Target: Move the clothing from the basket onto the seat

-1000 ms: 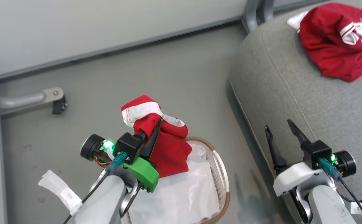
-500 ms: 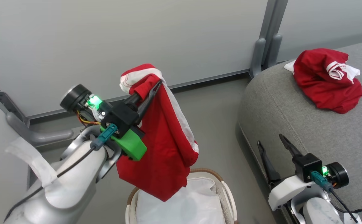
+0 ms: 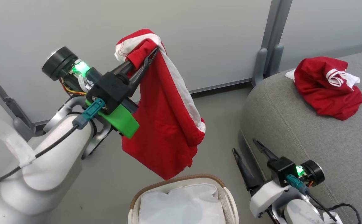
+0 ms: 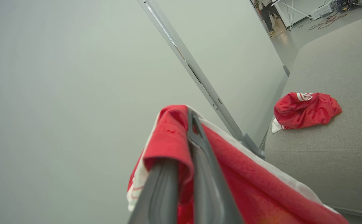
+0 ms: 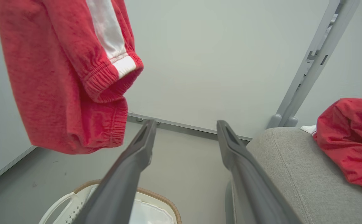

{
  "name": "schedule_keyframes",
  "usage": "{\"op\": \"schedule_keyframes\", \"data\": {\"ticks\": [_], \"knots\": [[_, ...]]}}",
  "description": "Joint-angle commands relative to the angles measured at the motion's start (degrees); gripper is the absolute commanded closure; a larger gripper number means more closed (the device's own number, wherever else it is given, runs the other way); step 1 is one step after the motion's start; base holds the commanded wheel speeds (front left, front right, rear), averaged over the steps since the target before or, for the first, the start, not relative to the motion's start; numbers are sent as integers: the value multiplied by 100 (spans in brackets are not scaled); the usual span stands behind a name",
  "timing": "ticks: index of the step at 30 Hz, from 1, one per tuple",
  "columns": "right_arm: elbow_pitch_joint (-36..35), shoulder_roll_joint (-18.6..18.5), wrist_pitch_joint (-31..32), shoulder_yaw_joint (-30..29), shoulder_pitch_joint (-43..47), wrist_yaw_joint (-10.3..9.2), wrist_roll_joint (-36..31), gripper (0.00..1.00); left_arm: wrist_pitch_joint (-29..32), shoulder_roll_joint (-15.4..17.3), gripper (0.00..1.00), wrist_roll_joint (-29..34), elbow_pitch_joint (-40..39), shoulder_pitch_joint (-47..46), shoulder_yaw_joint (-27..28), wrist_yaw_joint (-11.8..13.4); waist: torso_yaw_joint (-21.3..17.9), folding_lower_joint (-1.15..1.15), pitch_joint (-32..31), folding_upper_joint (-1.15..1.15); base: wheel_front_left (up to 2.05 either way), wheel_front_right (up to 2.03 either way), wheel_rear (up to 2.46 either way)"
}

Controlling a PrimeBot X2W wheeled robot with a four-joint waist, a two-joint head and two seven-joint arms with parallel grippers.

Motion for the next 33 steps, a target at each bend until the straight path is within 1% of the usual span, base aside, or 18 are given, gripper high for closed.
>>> {"op": "schedule_keyframes", "data": {"ticks": [1, 4, 8, 11, 16, 21, 33], "knots": [[23, -18, -12, 113, -92, -7, 50, 0, 6, -20, 100, -13, -33, -115, 13, -12, 25, 0, -5, 0, 0, 0, 0], [69, -19, -12, 465, -252, -8, 160, 0, 22, -45, 100, -32, -69, -179, -17, -12, 61, 0, -5, 0, 0, 0, 0], [231, -23, -12, 912, -467, -8, 477, 0, 6, -95, 100, -40, -99, -240, -94, -12, 129, 0, -18, 0, 0, 0, 0], [383, -12, -12, 1328, -678, -7, 704, 0, -17, -168, 100, -52, -137, -261, -224, -12, 215, 0, -30, 0, 0, 0, 0], [441, -18, -13, 1803, -960, -7, 982, 0, 22, -222, 100, -108, -250, -259, -480, -12, 337, 0, -53, 0, 0, 0, 0], [292, -23, -12, 1940, -1052, -7, 1215, 0, 42, -235, 100, -134, -346, -194, -583, -12, 407, 0, -67, 0, 0, 0, 0], [502, -20, -12, 1917, -978, -8, 1301, 0, 95, -265, 100, -185, -667, -323, -690, -12, 514, 0, -36, 0, 0, 0, 0]]}}
